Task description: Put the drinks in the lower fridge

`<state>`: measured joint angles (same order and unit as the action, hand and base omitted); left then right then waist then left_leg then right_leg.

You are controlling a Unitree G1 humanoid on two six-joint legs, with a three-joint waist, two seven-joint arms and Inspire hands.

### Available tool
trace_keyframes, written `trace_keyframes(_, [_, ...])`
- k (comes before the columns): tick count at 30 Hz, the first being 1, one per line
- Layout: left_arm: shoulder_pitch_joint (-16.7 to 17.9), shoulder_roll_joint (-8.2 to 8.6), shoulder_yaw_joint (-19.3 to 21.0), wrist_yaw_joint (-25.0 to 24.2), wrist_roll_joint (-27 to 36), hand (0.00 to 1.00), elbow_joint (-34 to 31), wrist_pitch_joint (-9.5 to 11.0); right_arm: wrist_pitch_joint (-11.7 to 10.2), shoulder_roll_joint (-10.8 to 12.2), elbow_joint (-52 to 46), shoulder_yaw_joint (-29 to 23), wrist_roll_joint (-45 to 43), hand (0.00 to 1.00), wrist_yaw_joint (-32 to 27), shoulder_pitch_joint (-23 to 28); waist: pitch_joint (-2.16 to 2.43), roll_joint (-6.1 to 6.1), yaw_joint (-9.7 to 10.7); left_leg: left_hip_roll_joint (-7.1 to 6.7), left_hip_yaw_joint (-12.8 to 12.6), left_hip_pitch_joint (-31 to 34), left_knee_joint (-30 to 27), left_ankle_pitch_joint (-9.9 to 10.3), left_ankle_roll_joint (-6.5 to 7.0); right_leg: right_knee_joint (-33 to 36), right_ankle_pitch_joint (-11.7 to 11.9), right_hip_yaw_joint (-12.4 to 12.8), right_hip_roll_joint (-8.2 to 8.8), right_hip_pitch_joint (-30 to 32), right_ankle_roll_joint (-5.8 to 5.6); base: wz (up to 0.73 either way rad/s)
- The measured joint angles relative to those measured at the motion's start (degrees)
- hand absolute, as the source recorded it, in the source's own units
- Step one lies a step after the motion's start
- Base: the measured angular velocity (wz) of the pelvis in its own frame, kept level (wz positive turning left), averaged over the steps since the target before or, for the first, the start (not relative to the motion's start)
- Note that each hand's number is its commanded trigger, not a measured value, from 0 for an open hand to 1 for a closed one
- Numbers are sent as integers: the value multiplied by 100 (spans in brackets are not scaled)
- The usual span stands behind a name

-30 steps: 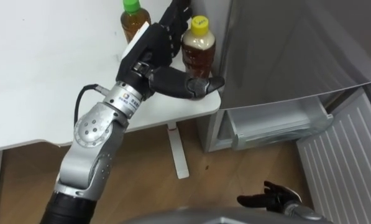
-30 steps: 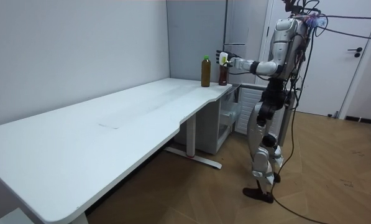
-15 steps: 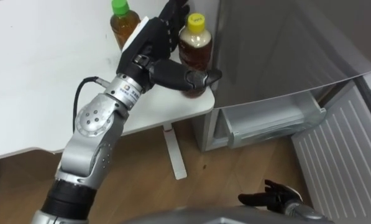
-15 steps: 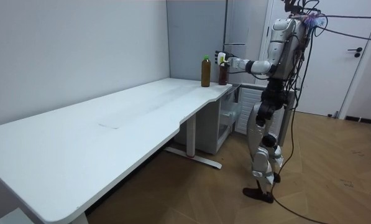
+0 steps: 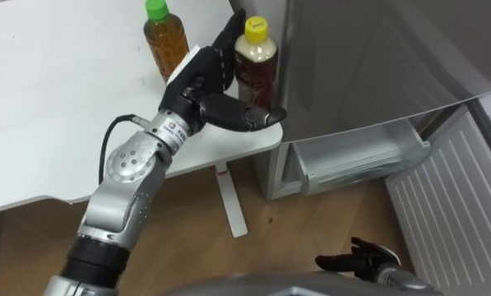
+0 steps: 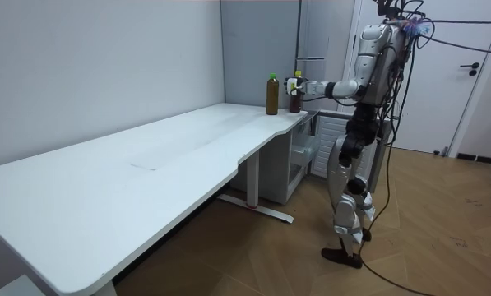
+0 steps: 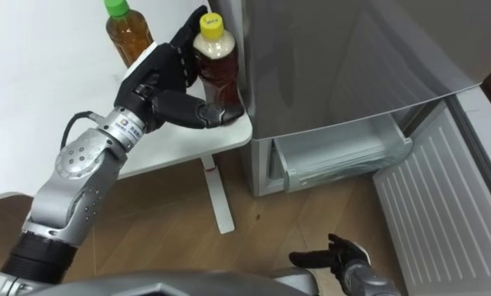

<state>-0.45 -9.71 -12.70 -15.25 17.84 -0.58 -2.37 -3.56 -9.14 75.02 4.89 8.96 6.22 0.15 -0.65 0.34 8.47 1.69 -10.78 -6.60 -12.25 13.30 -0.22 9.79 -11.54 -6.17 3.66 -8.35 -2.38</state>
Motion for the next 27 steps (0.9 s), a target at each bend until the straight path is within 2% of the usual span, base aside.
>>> trace_keyframes(5, [0, 5, 1, 112, 2, 100, 18, -17, 117, 2, -16, 8, 61, 0, -7, -9, -1, -3, 51, -1, 0, 4, 1, 0, 0, -3, 0, 8, 1, 7, 0, 0])
trace_keyframes(11, [-2, 12, -37, 136, -4, 100, 40, -26, 128, 4, -156, 11, 71, 0, 12, 13, -13, -36, 81, -1, -13, 3, 1, 0, 0, -5, 0, 27, 1, 21, 0, 0])
trace_keyframes(14, [-2, 11, -96, 122, -4, 100, 41, -34, 183, 8, -181, 18, 70, 0, 19, 15, 0, -62, 75, -2, -12, 1, -1, 0, 0, -3, 0, 27, 3, 20, 0, 0])
trace_keyframes(19, [-4, 80, -109, 200, -2, 100, 41, -112, 188, 34, -337, 23, 70, 0, 16, 112, 11, -110, 80, -2, -14, -1, -6, -1, 0, -2, 0, 33, 5, 19, 0, 0])
trace_keyframes(23, [-15, 113, -124, 229, 0, 100, 64, -155, 187, 40, -369, 59, 70, 0, 10, 124, -1, -143, 77, -2, -19, 1, -9, -1, 0, -2, 0, 30, 5, 17, -1, 0])
trace_keyframes(26, [-16, 131, -123, 234, 2, 100, 64, -155, 186, 41, -374, 59, 70, 0, 8, 127, -4, -150, 80, -2, -19, 4, -10, -1, 0, -3, 0, 30, 5, 18, -1, 0])
trace_keyframes(27, [-26, 129, -122, 235, 3, 100, 64, -155, 185, 41, -375, 59, 70, 0, -2, 125, 10, -127, 79, -2, -17, 15, -19, 0, 0, -2, 0, 26, 4, 17, -1, 0])
